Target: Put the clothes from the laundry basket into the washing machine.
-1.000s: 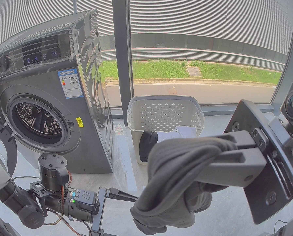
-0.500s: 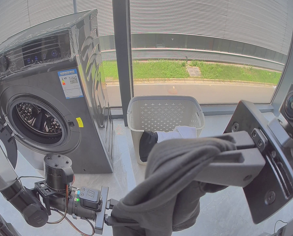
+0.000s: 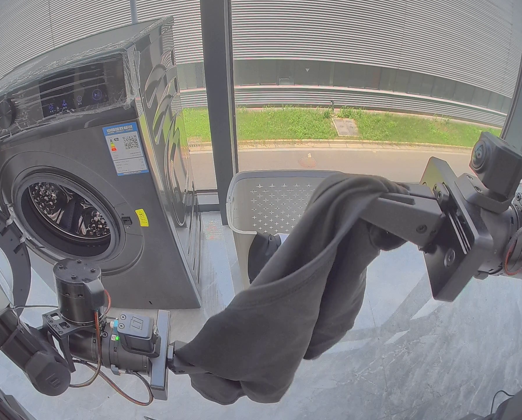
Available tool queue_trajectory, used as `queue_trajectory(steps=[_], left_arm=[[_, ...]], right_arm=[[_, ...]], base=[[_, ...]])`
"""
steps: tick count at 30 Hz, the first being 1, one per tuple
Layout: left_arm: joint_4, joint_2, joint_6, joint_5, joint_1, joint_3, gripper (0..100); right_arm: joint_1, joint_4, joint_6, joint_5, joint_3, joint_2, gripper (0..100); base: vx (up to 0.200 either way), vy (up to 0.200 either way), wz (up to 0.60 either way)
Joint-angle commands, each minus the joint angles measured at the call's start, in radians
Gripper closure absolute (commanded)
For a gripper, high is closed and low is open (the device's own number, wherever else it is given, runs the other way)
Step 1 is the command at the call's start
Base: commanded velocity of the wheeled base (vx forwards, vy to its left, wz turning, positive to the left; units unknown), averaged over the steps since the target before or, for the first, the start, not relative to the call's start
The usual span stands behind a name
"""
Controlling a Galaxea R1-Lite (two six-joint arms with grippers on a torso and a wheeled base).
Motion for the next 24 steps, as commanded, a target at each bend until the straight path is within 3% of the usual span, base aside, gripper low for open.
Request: queue_trajectory(steps=[1, 14, 19, 22, 24], left_arm=[[-0.002, -0.045, -0.002, 0.000, 0.028, -0.001, 100], [-0.002, -0.059, -0.002, 0.005, 0.030, -0.007, 100], [0.002, -0.091, -0.004, 0.007, 0.042, -0.041, 100], [0.002, -0.112, -0.022, 0.016, 0.071, -0.102, 100], [0.000, -0.132, -0.070, 0.046, 0.076, -0.170, 100]], right_arm=[[-0.050, 0.000, 0.000, -0.002, 0.020, 0.012, 100], [-0.033, 0.000, -0.004, -0.002, 0.042, 0.010, 100], [-0.115, 0.000, -0.003, -0.069, 0.100, 0.038, 100], [-0.116, 0.000, -0.001, -0.069, 0.131, 0.033, 100], [-0.112, 0.000, -0.001, -0.071, 0.152, 0.030, 100]], base=[[0.000, 0.000, 0.00], [0.000, 0.000, 0.00], [0.000, 0.000, 0.00], [0.000, 0.000, 0.00], [0.000, 0.000, 0.00]])
